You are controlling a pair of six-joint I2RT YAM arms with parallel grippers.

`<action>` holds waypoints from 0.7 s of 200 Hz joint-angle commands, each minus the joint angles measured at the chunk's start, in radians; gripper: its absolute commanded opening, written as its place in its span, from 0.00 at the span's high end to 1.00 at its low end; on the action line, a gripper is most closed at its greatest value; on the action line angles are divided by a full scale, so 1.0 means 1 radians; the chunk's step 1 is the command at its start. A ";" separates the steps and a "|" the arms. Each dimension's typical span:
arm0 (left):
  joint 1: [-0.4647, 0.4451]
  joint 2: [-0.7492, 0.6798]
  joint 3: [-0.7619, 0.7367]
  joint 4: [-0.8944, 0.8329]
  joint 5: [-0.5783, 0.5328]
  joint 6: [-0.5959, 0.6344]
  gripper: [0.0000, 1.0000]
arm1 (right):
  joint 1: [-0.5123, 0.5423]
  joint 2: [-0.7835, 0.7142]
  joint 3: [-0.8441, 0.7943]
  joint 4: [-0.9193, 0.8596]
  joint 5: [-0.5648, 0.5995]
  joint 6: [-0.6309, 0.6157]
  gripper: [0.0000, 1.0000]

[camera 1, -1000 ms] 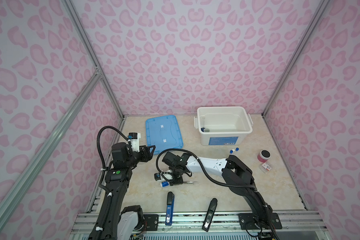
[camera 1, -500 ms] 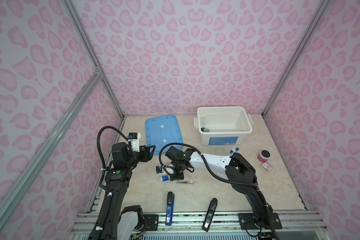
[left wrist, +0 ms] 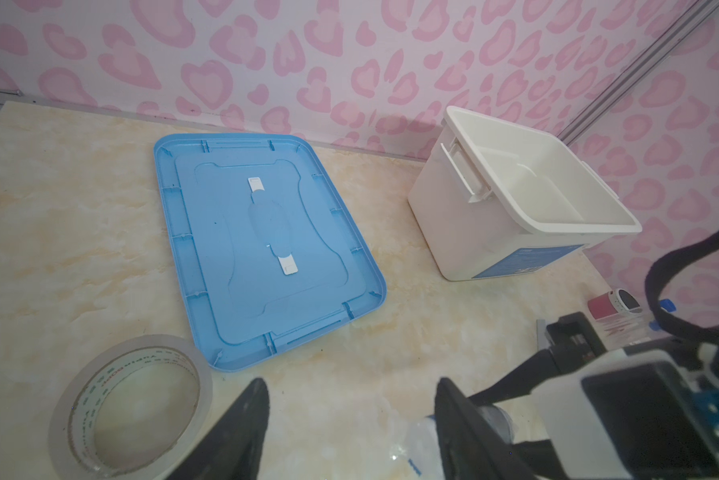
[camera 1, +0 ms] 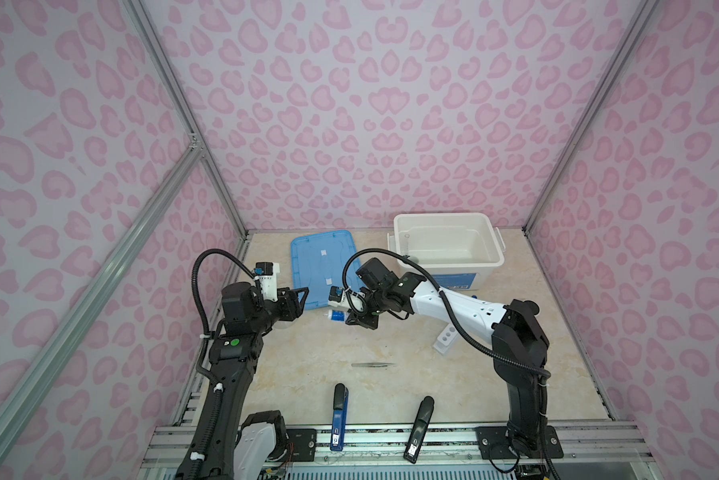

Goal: Organize the chemistry lab equipment
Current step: 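Lift the bandage roll and carry it over the white bin with the right gripper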

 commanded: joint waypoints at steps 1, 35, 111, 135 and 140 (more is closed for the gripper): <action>-0.003 0.008 0.019 0.035 -0.002 0.016 0.35 | -0.032 -0.036 -0.006 0.038 -0.002 0.084 0.70; -0.032 0.029 0.043 0.028 -0.016 0.040 0.35 | -0.093 -0.115 -0.001 0.038 0.023 0.158 0.70; -0.123 0.065 0.101 0.028 -0.064 0.076 0.37 | -0.251 -0.193 0.070 0.012 0.075 0.369 0.69; -0.133 0.071 0.105 0.028 -0.068 0.081 0.37 | -0.305 -0.185 0.122 -0.021 0.133 0.442 0.67; -0.135 0.072 0.106 0.028 -0.068 0.082 0.37 | -0.318 -0.181 0.136 -0.033 0.150 0.453 0.67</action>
